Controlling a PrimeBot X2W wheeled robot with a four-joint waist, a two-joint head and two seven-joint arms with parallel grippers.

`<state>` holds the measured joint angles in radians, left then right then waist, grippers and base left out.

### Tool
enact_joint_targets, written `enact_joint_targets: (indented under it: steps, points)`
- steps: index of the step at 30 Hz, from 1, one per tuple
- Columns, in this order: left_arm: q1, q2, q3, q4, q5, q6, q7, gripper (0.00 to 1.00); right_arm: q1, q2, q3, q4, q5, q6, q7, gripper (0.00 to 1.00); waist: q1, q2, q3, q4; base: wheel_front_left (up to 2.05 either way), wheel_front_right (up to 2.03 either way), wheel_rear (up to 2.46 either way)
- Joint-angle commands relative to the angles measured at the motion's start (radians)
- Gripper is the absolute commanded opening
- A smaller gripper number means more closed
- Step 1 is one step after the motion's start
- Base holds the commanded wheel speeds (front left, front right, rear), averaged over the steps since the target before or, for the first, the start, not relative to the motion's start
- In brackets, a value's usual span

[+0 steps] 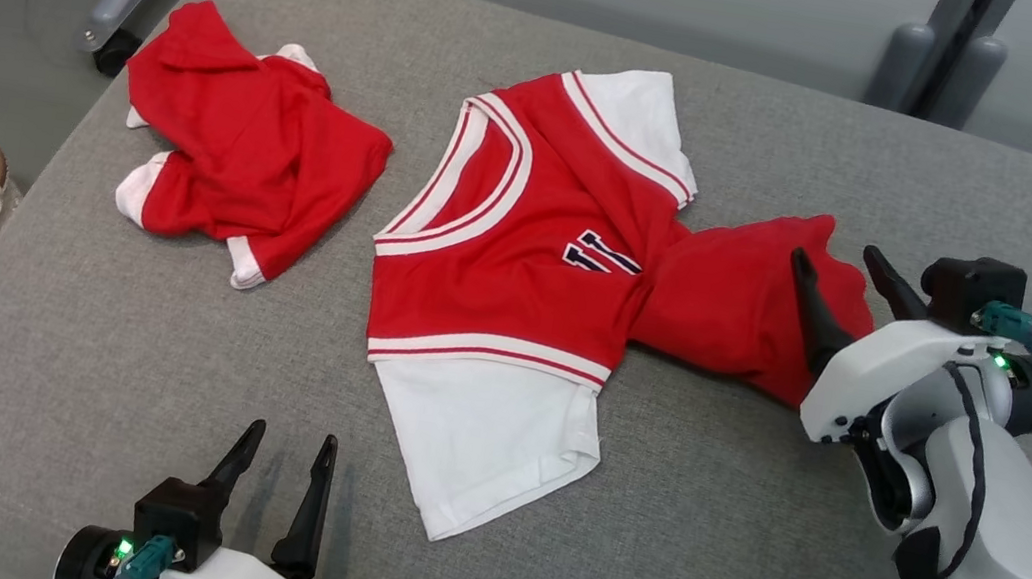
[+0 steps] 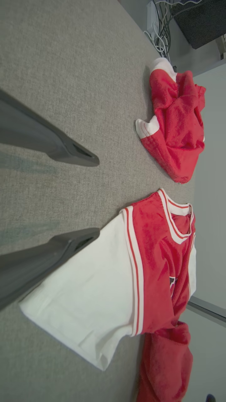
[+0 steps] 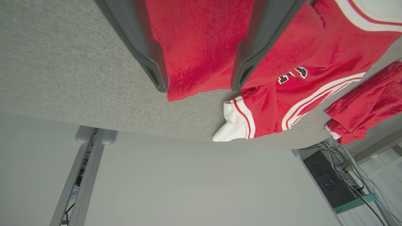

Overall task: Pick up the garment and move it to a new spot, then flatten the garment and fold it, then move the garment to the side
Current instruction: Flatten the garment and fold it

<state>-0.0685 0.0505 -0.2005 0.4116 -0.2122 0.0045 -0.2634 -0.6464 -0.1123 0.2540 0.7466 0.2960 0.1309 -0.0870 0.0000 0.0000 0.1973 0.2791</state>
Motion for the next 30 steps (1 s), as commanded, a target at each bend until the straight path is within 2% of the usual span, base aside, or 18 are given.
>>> enact_joint_targets:
  steps: [1, 5, 10, 12, 13, 22, 26, 30]
  points:
    - [-0.022, 0.002, -0.002, 0.000, -0.005, 0.003, -0.002, 1.00, -0.028, 0.000, -0.019, 0.032, 0.021, 0.000, 0.018, 1.00, 0.0000, 0.0000, 0.040, 0.041, 0.00, 0.00, 0.00]
    - [-0.033, 0.002, -0.021, -0.007, -0.044, 0.012, -0.002, 1.00, -0.103, 0.000, -0.030, 0.112, 0.034, 0.000, 0.070, 1.00, 0.0000, 0.0000, 0.065, 0.063, 0.00, 0.00, 0.00]
    - [-0.052, 0.002, -0.044, -0.006, -0.070, 0.026, -0.002, 1.00, -0.157, -0.003, -0.017, 0.210, -0.020, 0.000, 0.118, 1.00, 0.0000, 0.0000, 0.081, 0.071, 0.00, 0.00, 0.00]
    - [-0.054, 0.002, -0.052, -0.008, -0.078, 0.032, -0.002, 1.00, -0.173, -0.004, -0.028, 0.242, -0.037, 0.000, 0.125, 0.21, 0.0000, 0.0000, 0.083, 0.071, 0.00, 0.00, 0.00]
    - [-0.055, 0.002, -0.054, -0.008, -0.081, 0.034, -0.002, 1.00, -0.180, -0.003, -0.028, 0.253, -0.047, 0.000, 0.121, 0.00, 0.0000, 0.0000, 0.084, 0.071, 0.00, 0.00, 0.00]
    - [-0.063, 0.002, -0.068, -0.005, -0.099, 0.033, -0.002, 1.00, -0.250, -0.005, -0.076, 0.271, -0.090, 0.000, 0.009, 0.00, 0.0000, 0.0000, 0.071, 0.075, 0.00, 0.00, 0.00]
    - [-0.059, 0.002, -0.074, -0.005, -0.107, 0.034, -0.002, 1.00, -0.309, -0.015, -0.061, 0.212, -0.114, 0.000, -0.116, 0.00, 0.0000, 0.0000, 0.057, 0.078, 0.00, 0.00, 0.00]
    - [-0.045, 0.002, -0.081, 0.001, -0.102, 0.030, -0.002, 1.00, -0.341, -0.052, 0.016, 0.096, -0.125, 0.000, -0.175, 0.00, 0.0000, 0.0000, 0.041, 0.071, 0.00, 0.00, 0.00]
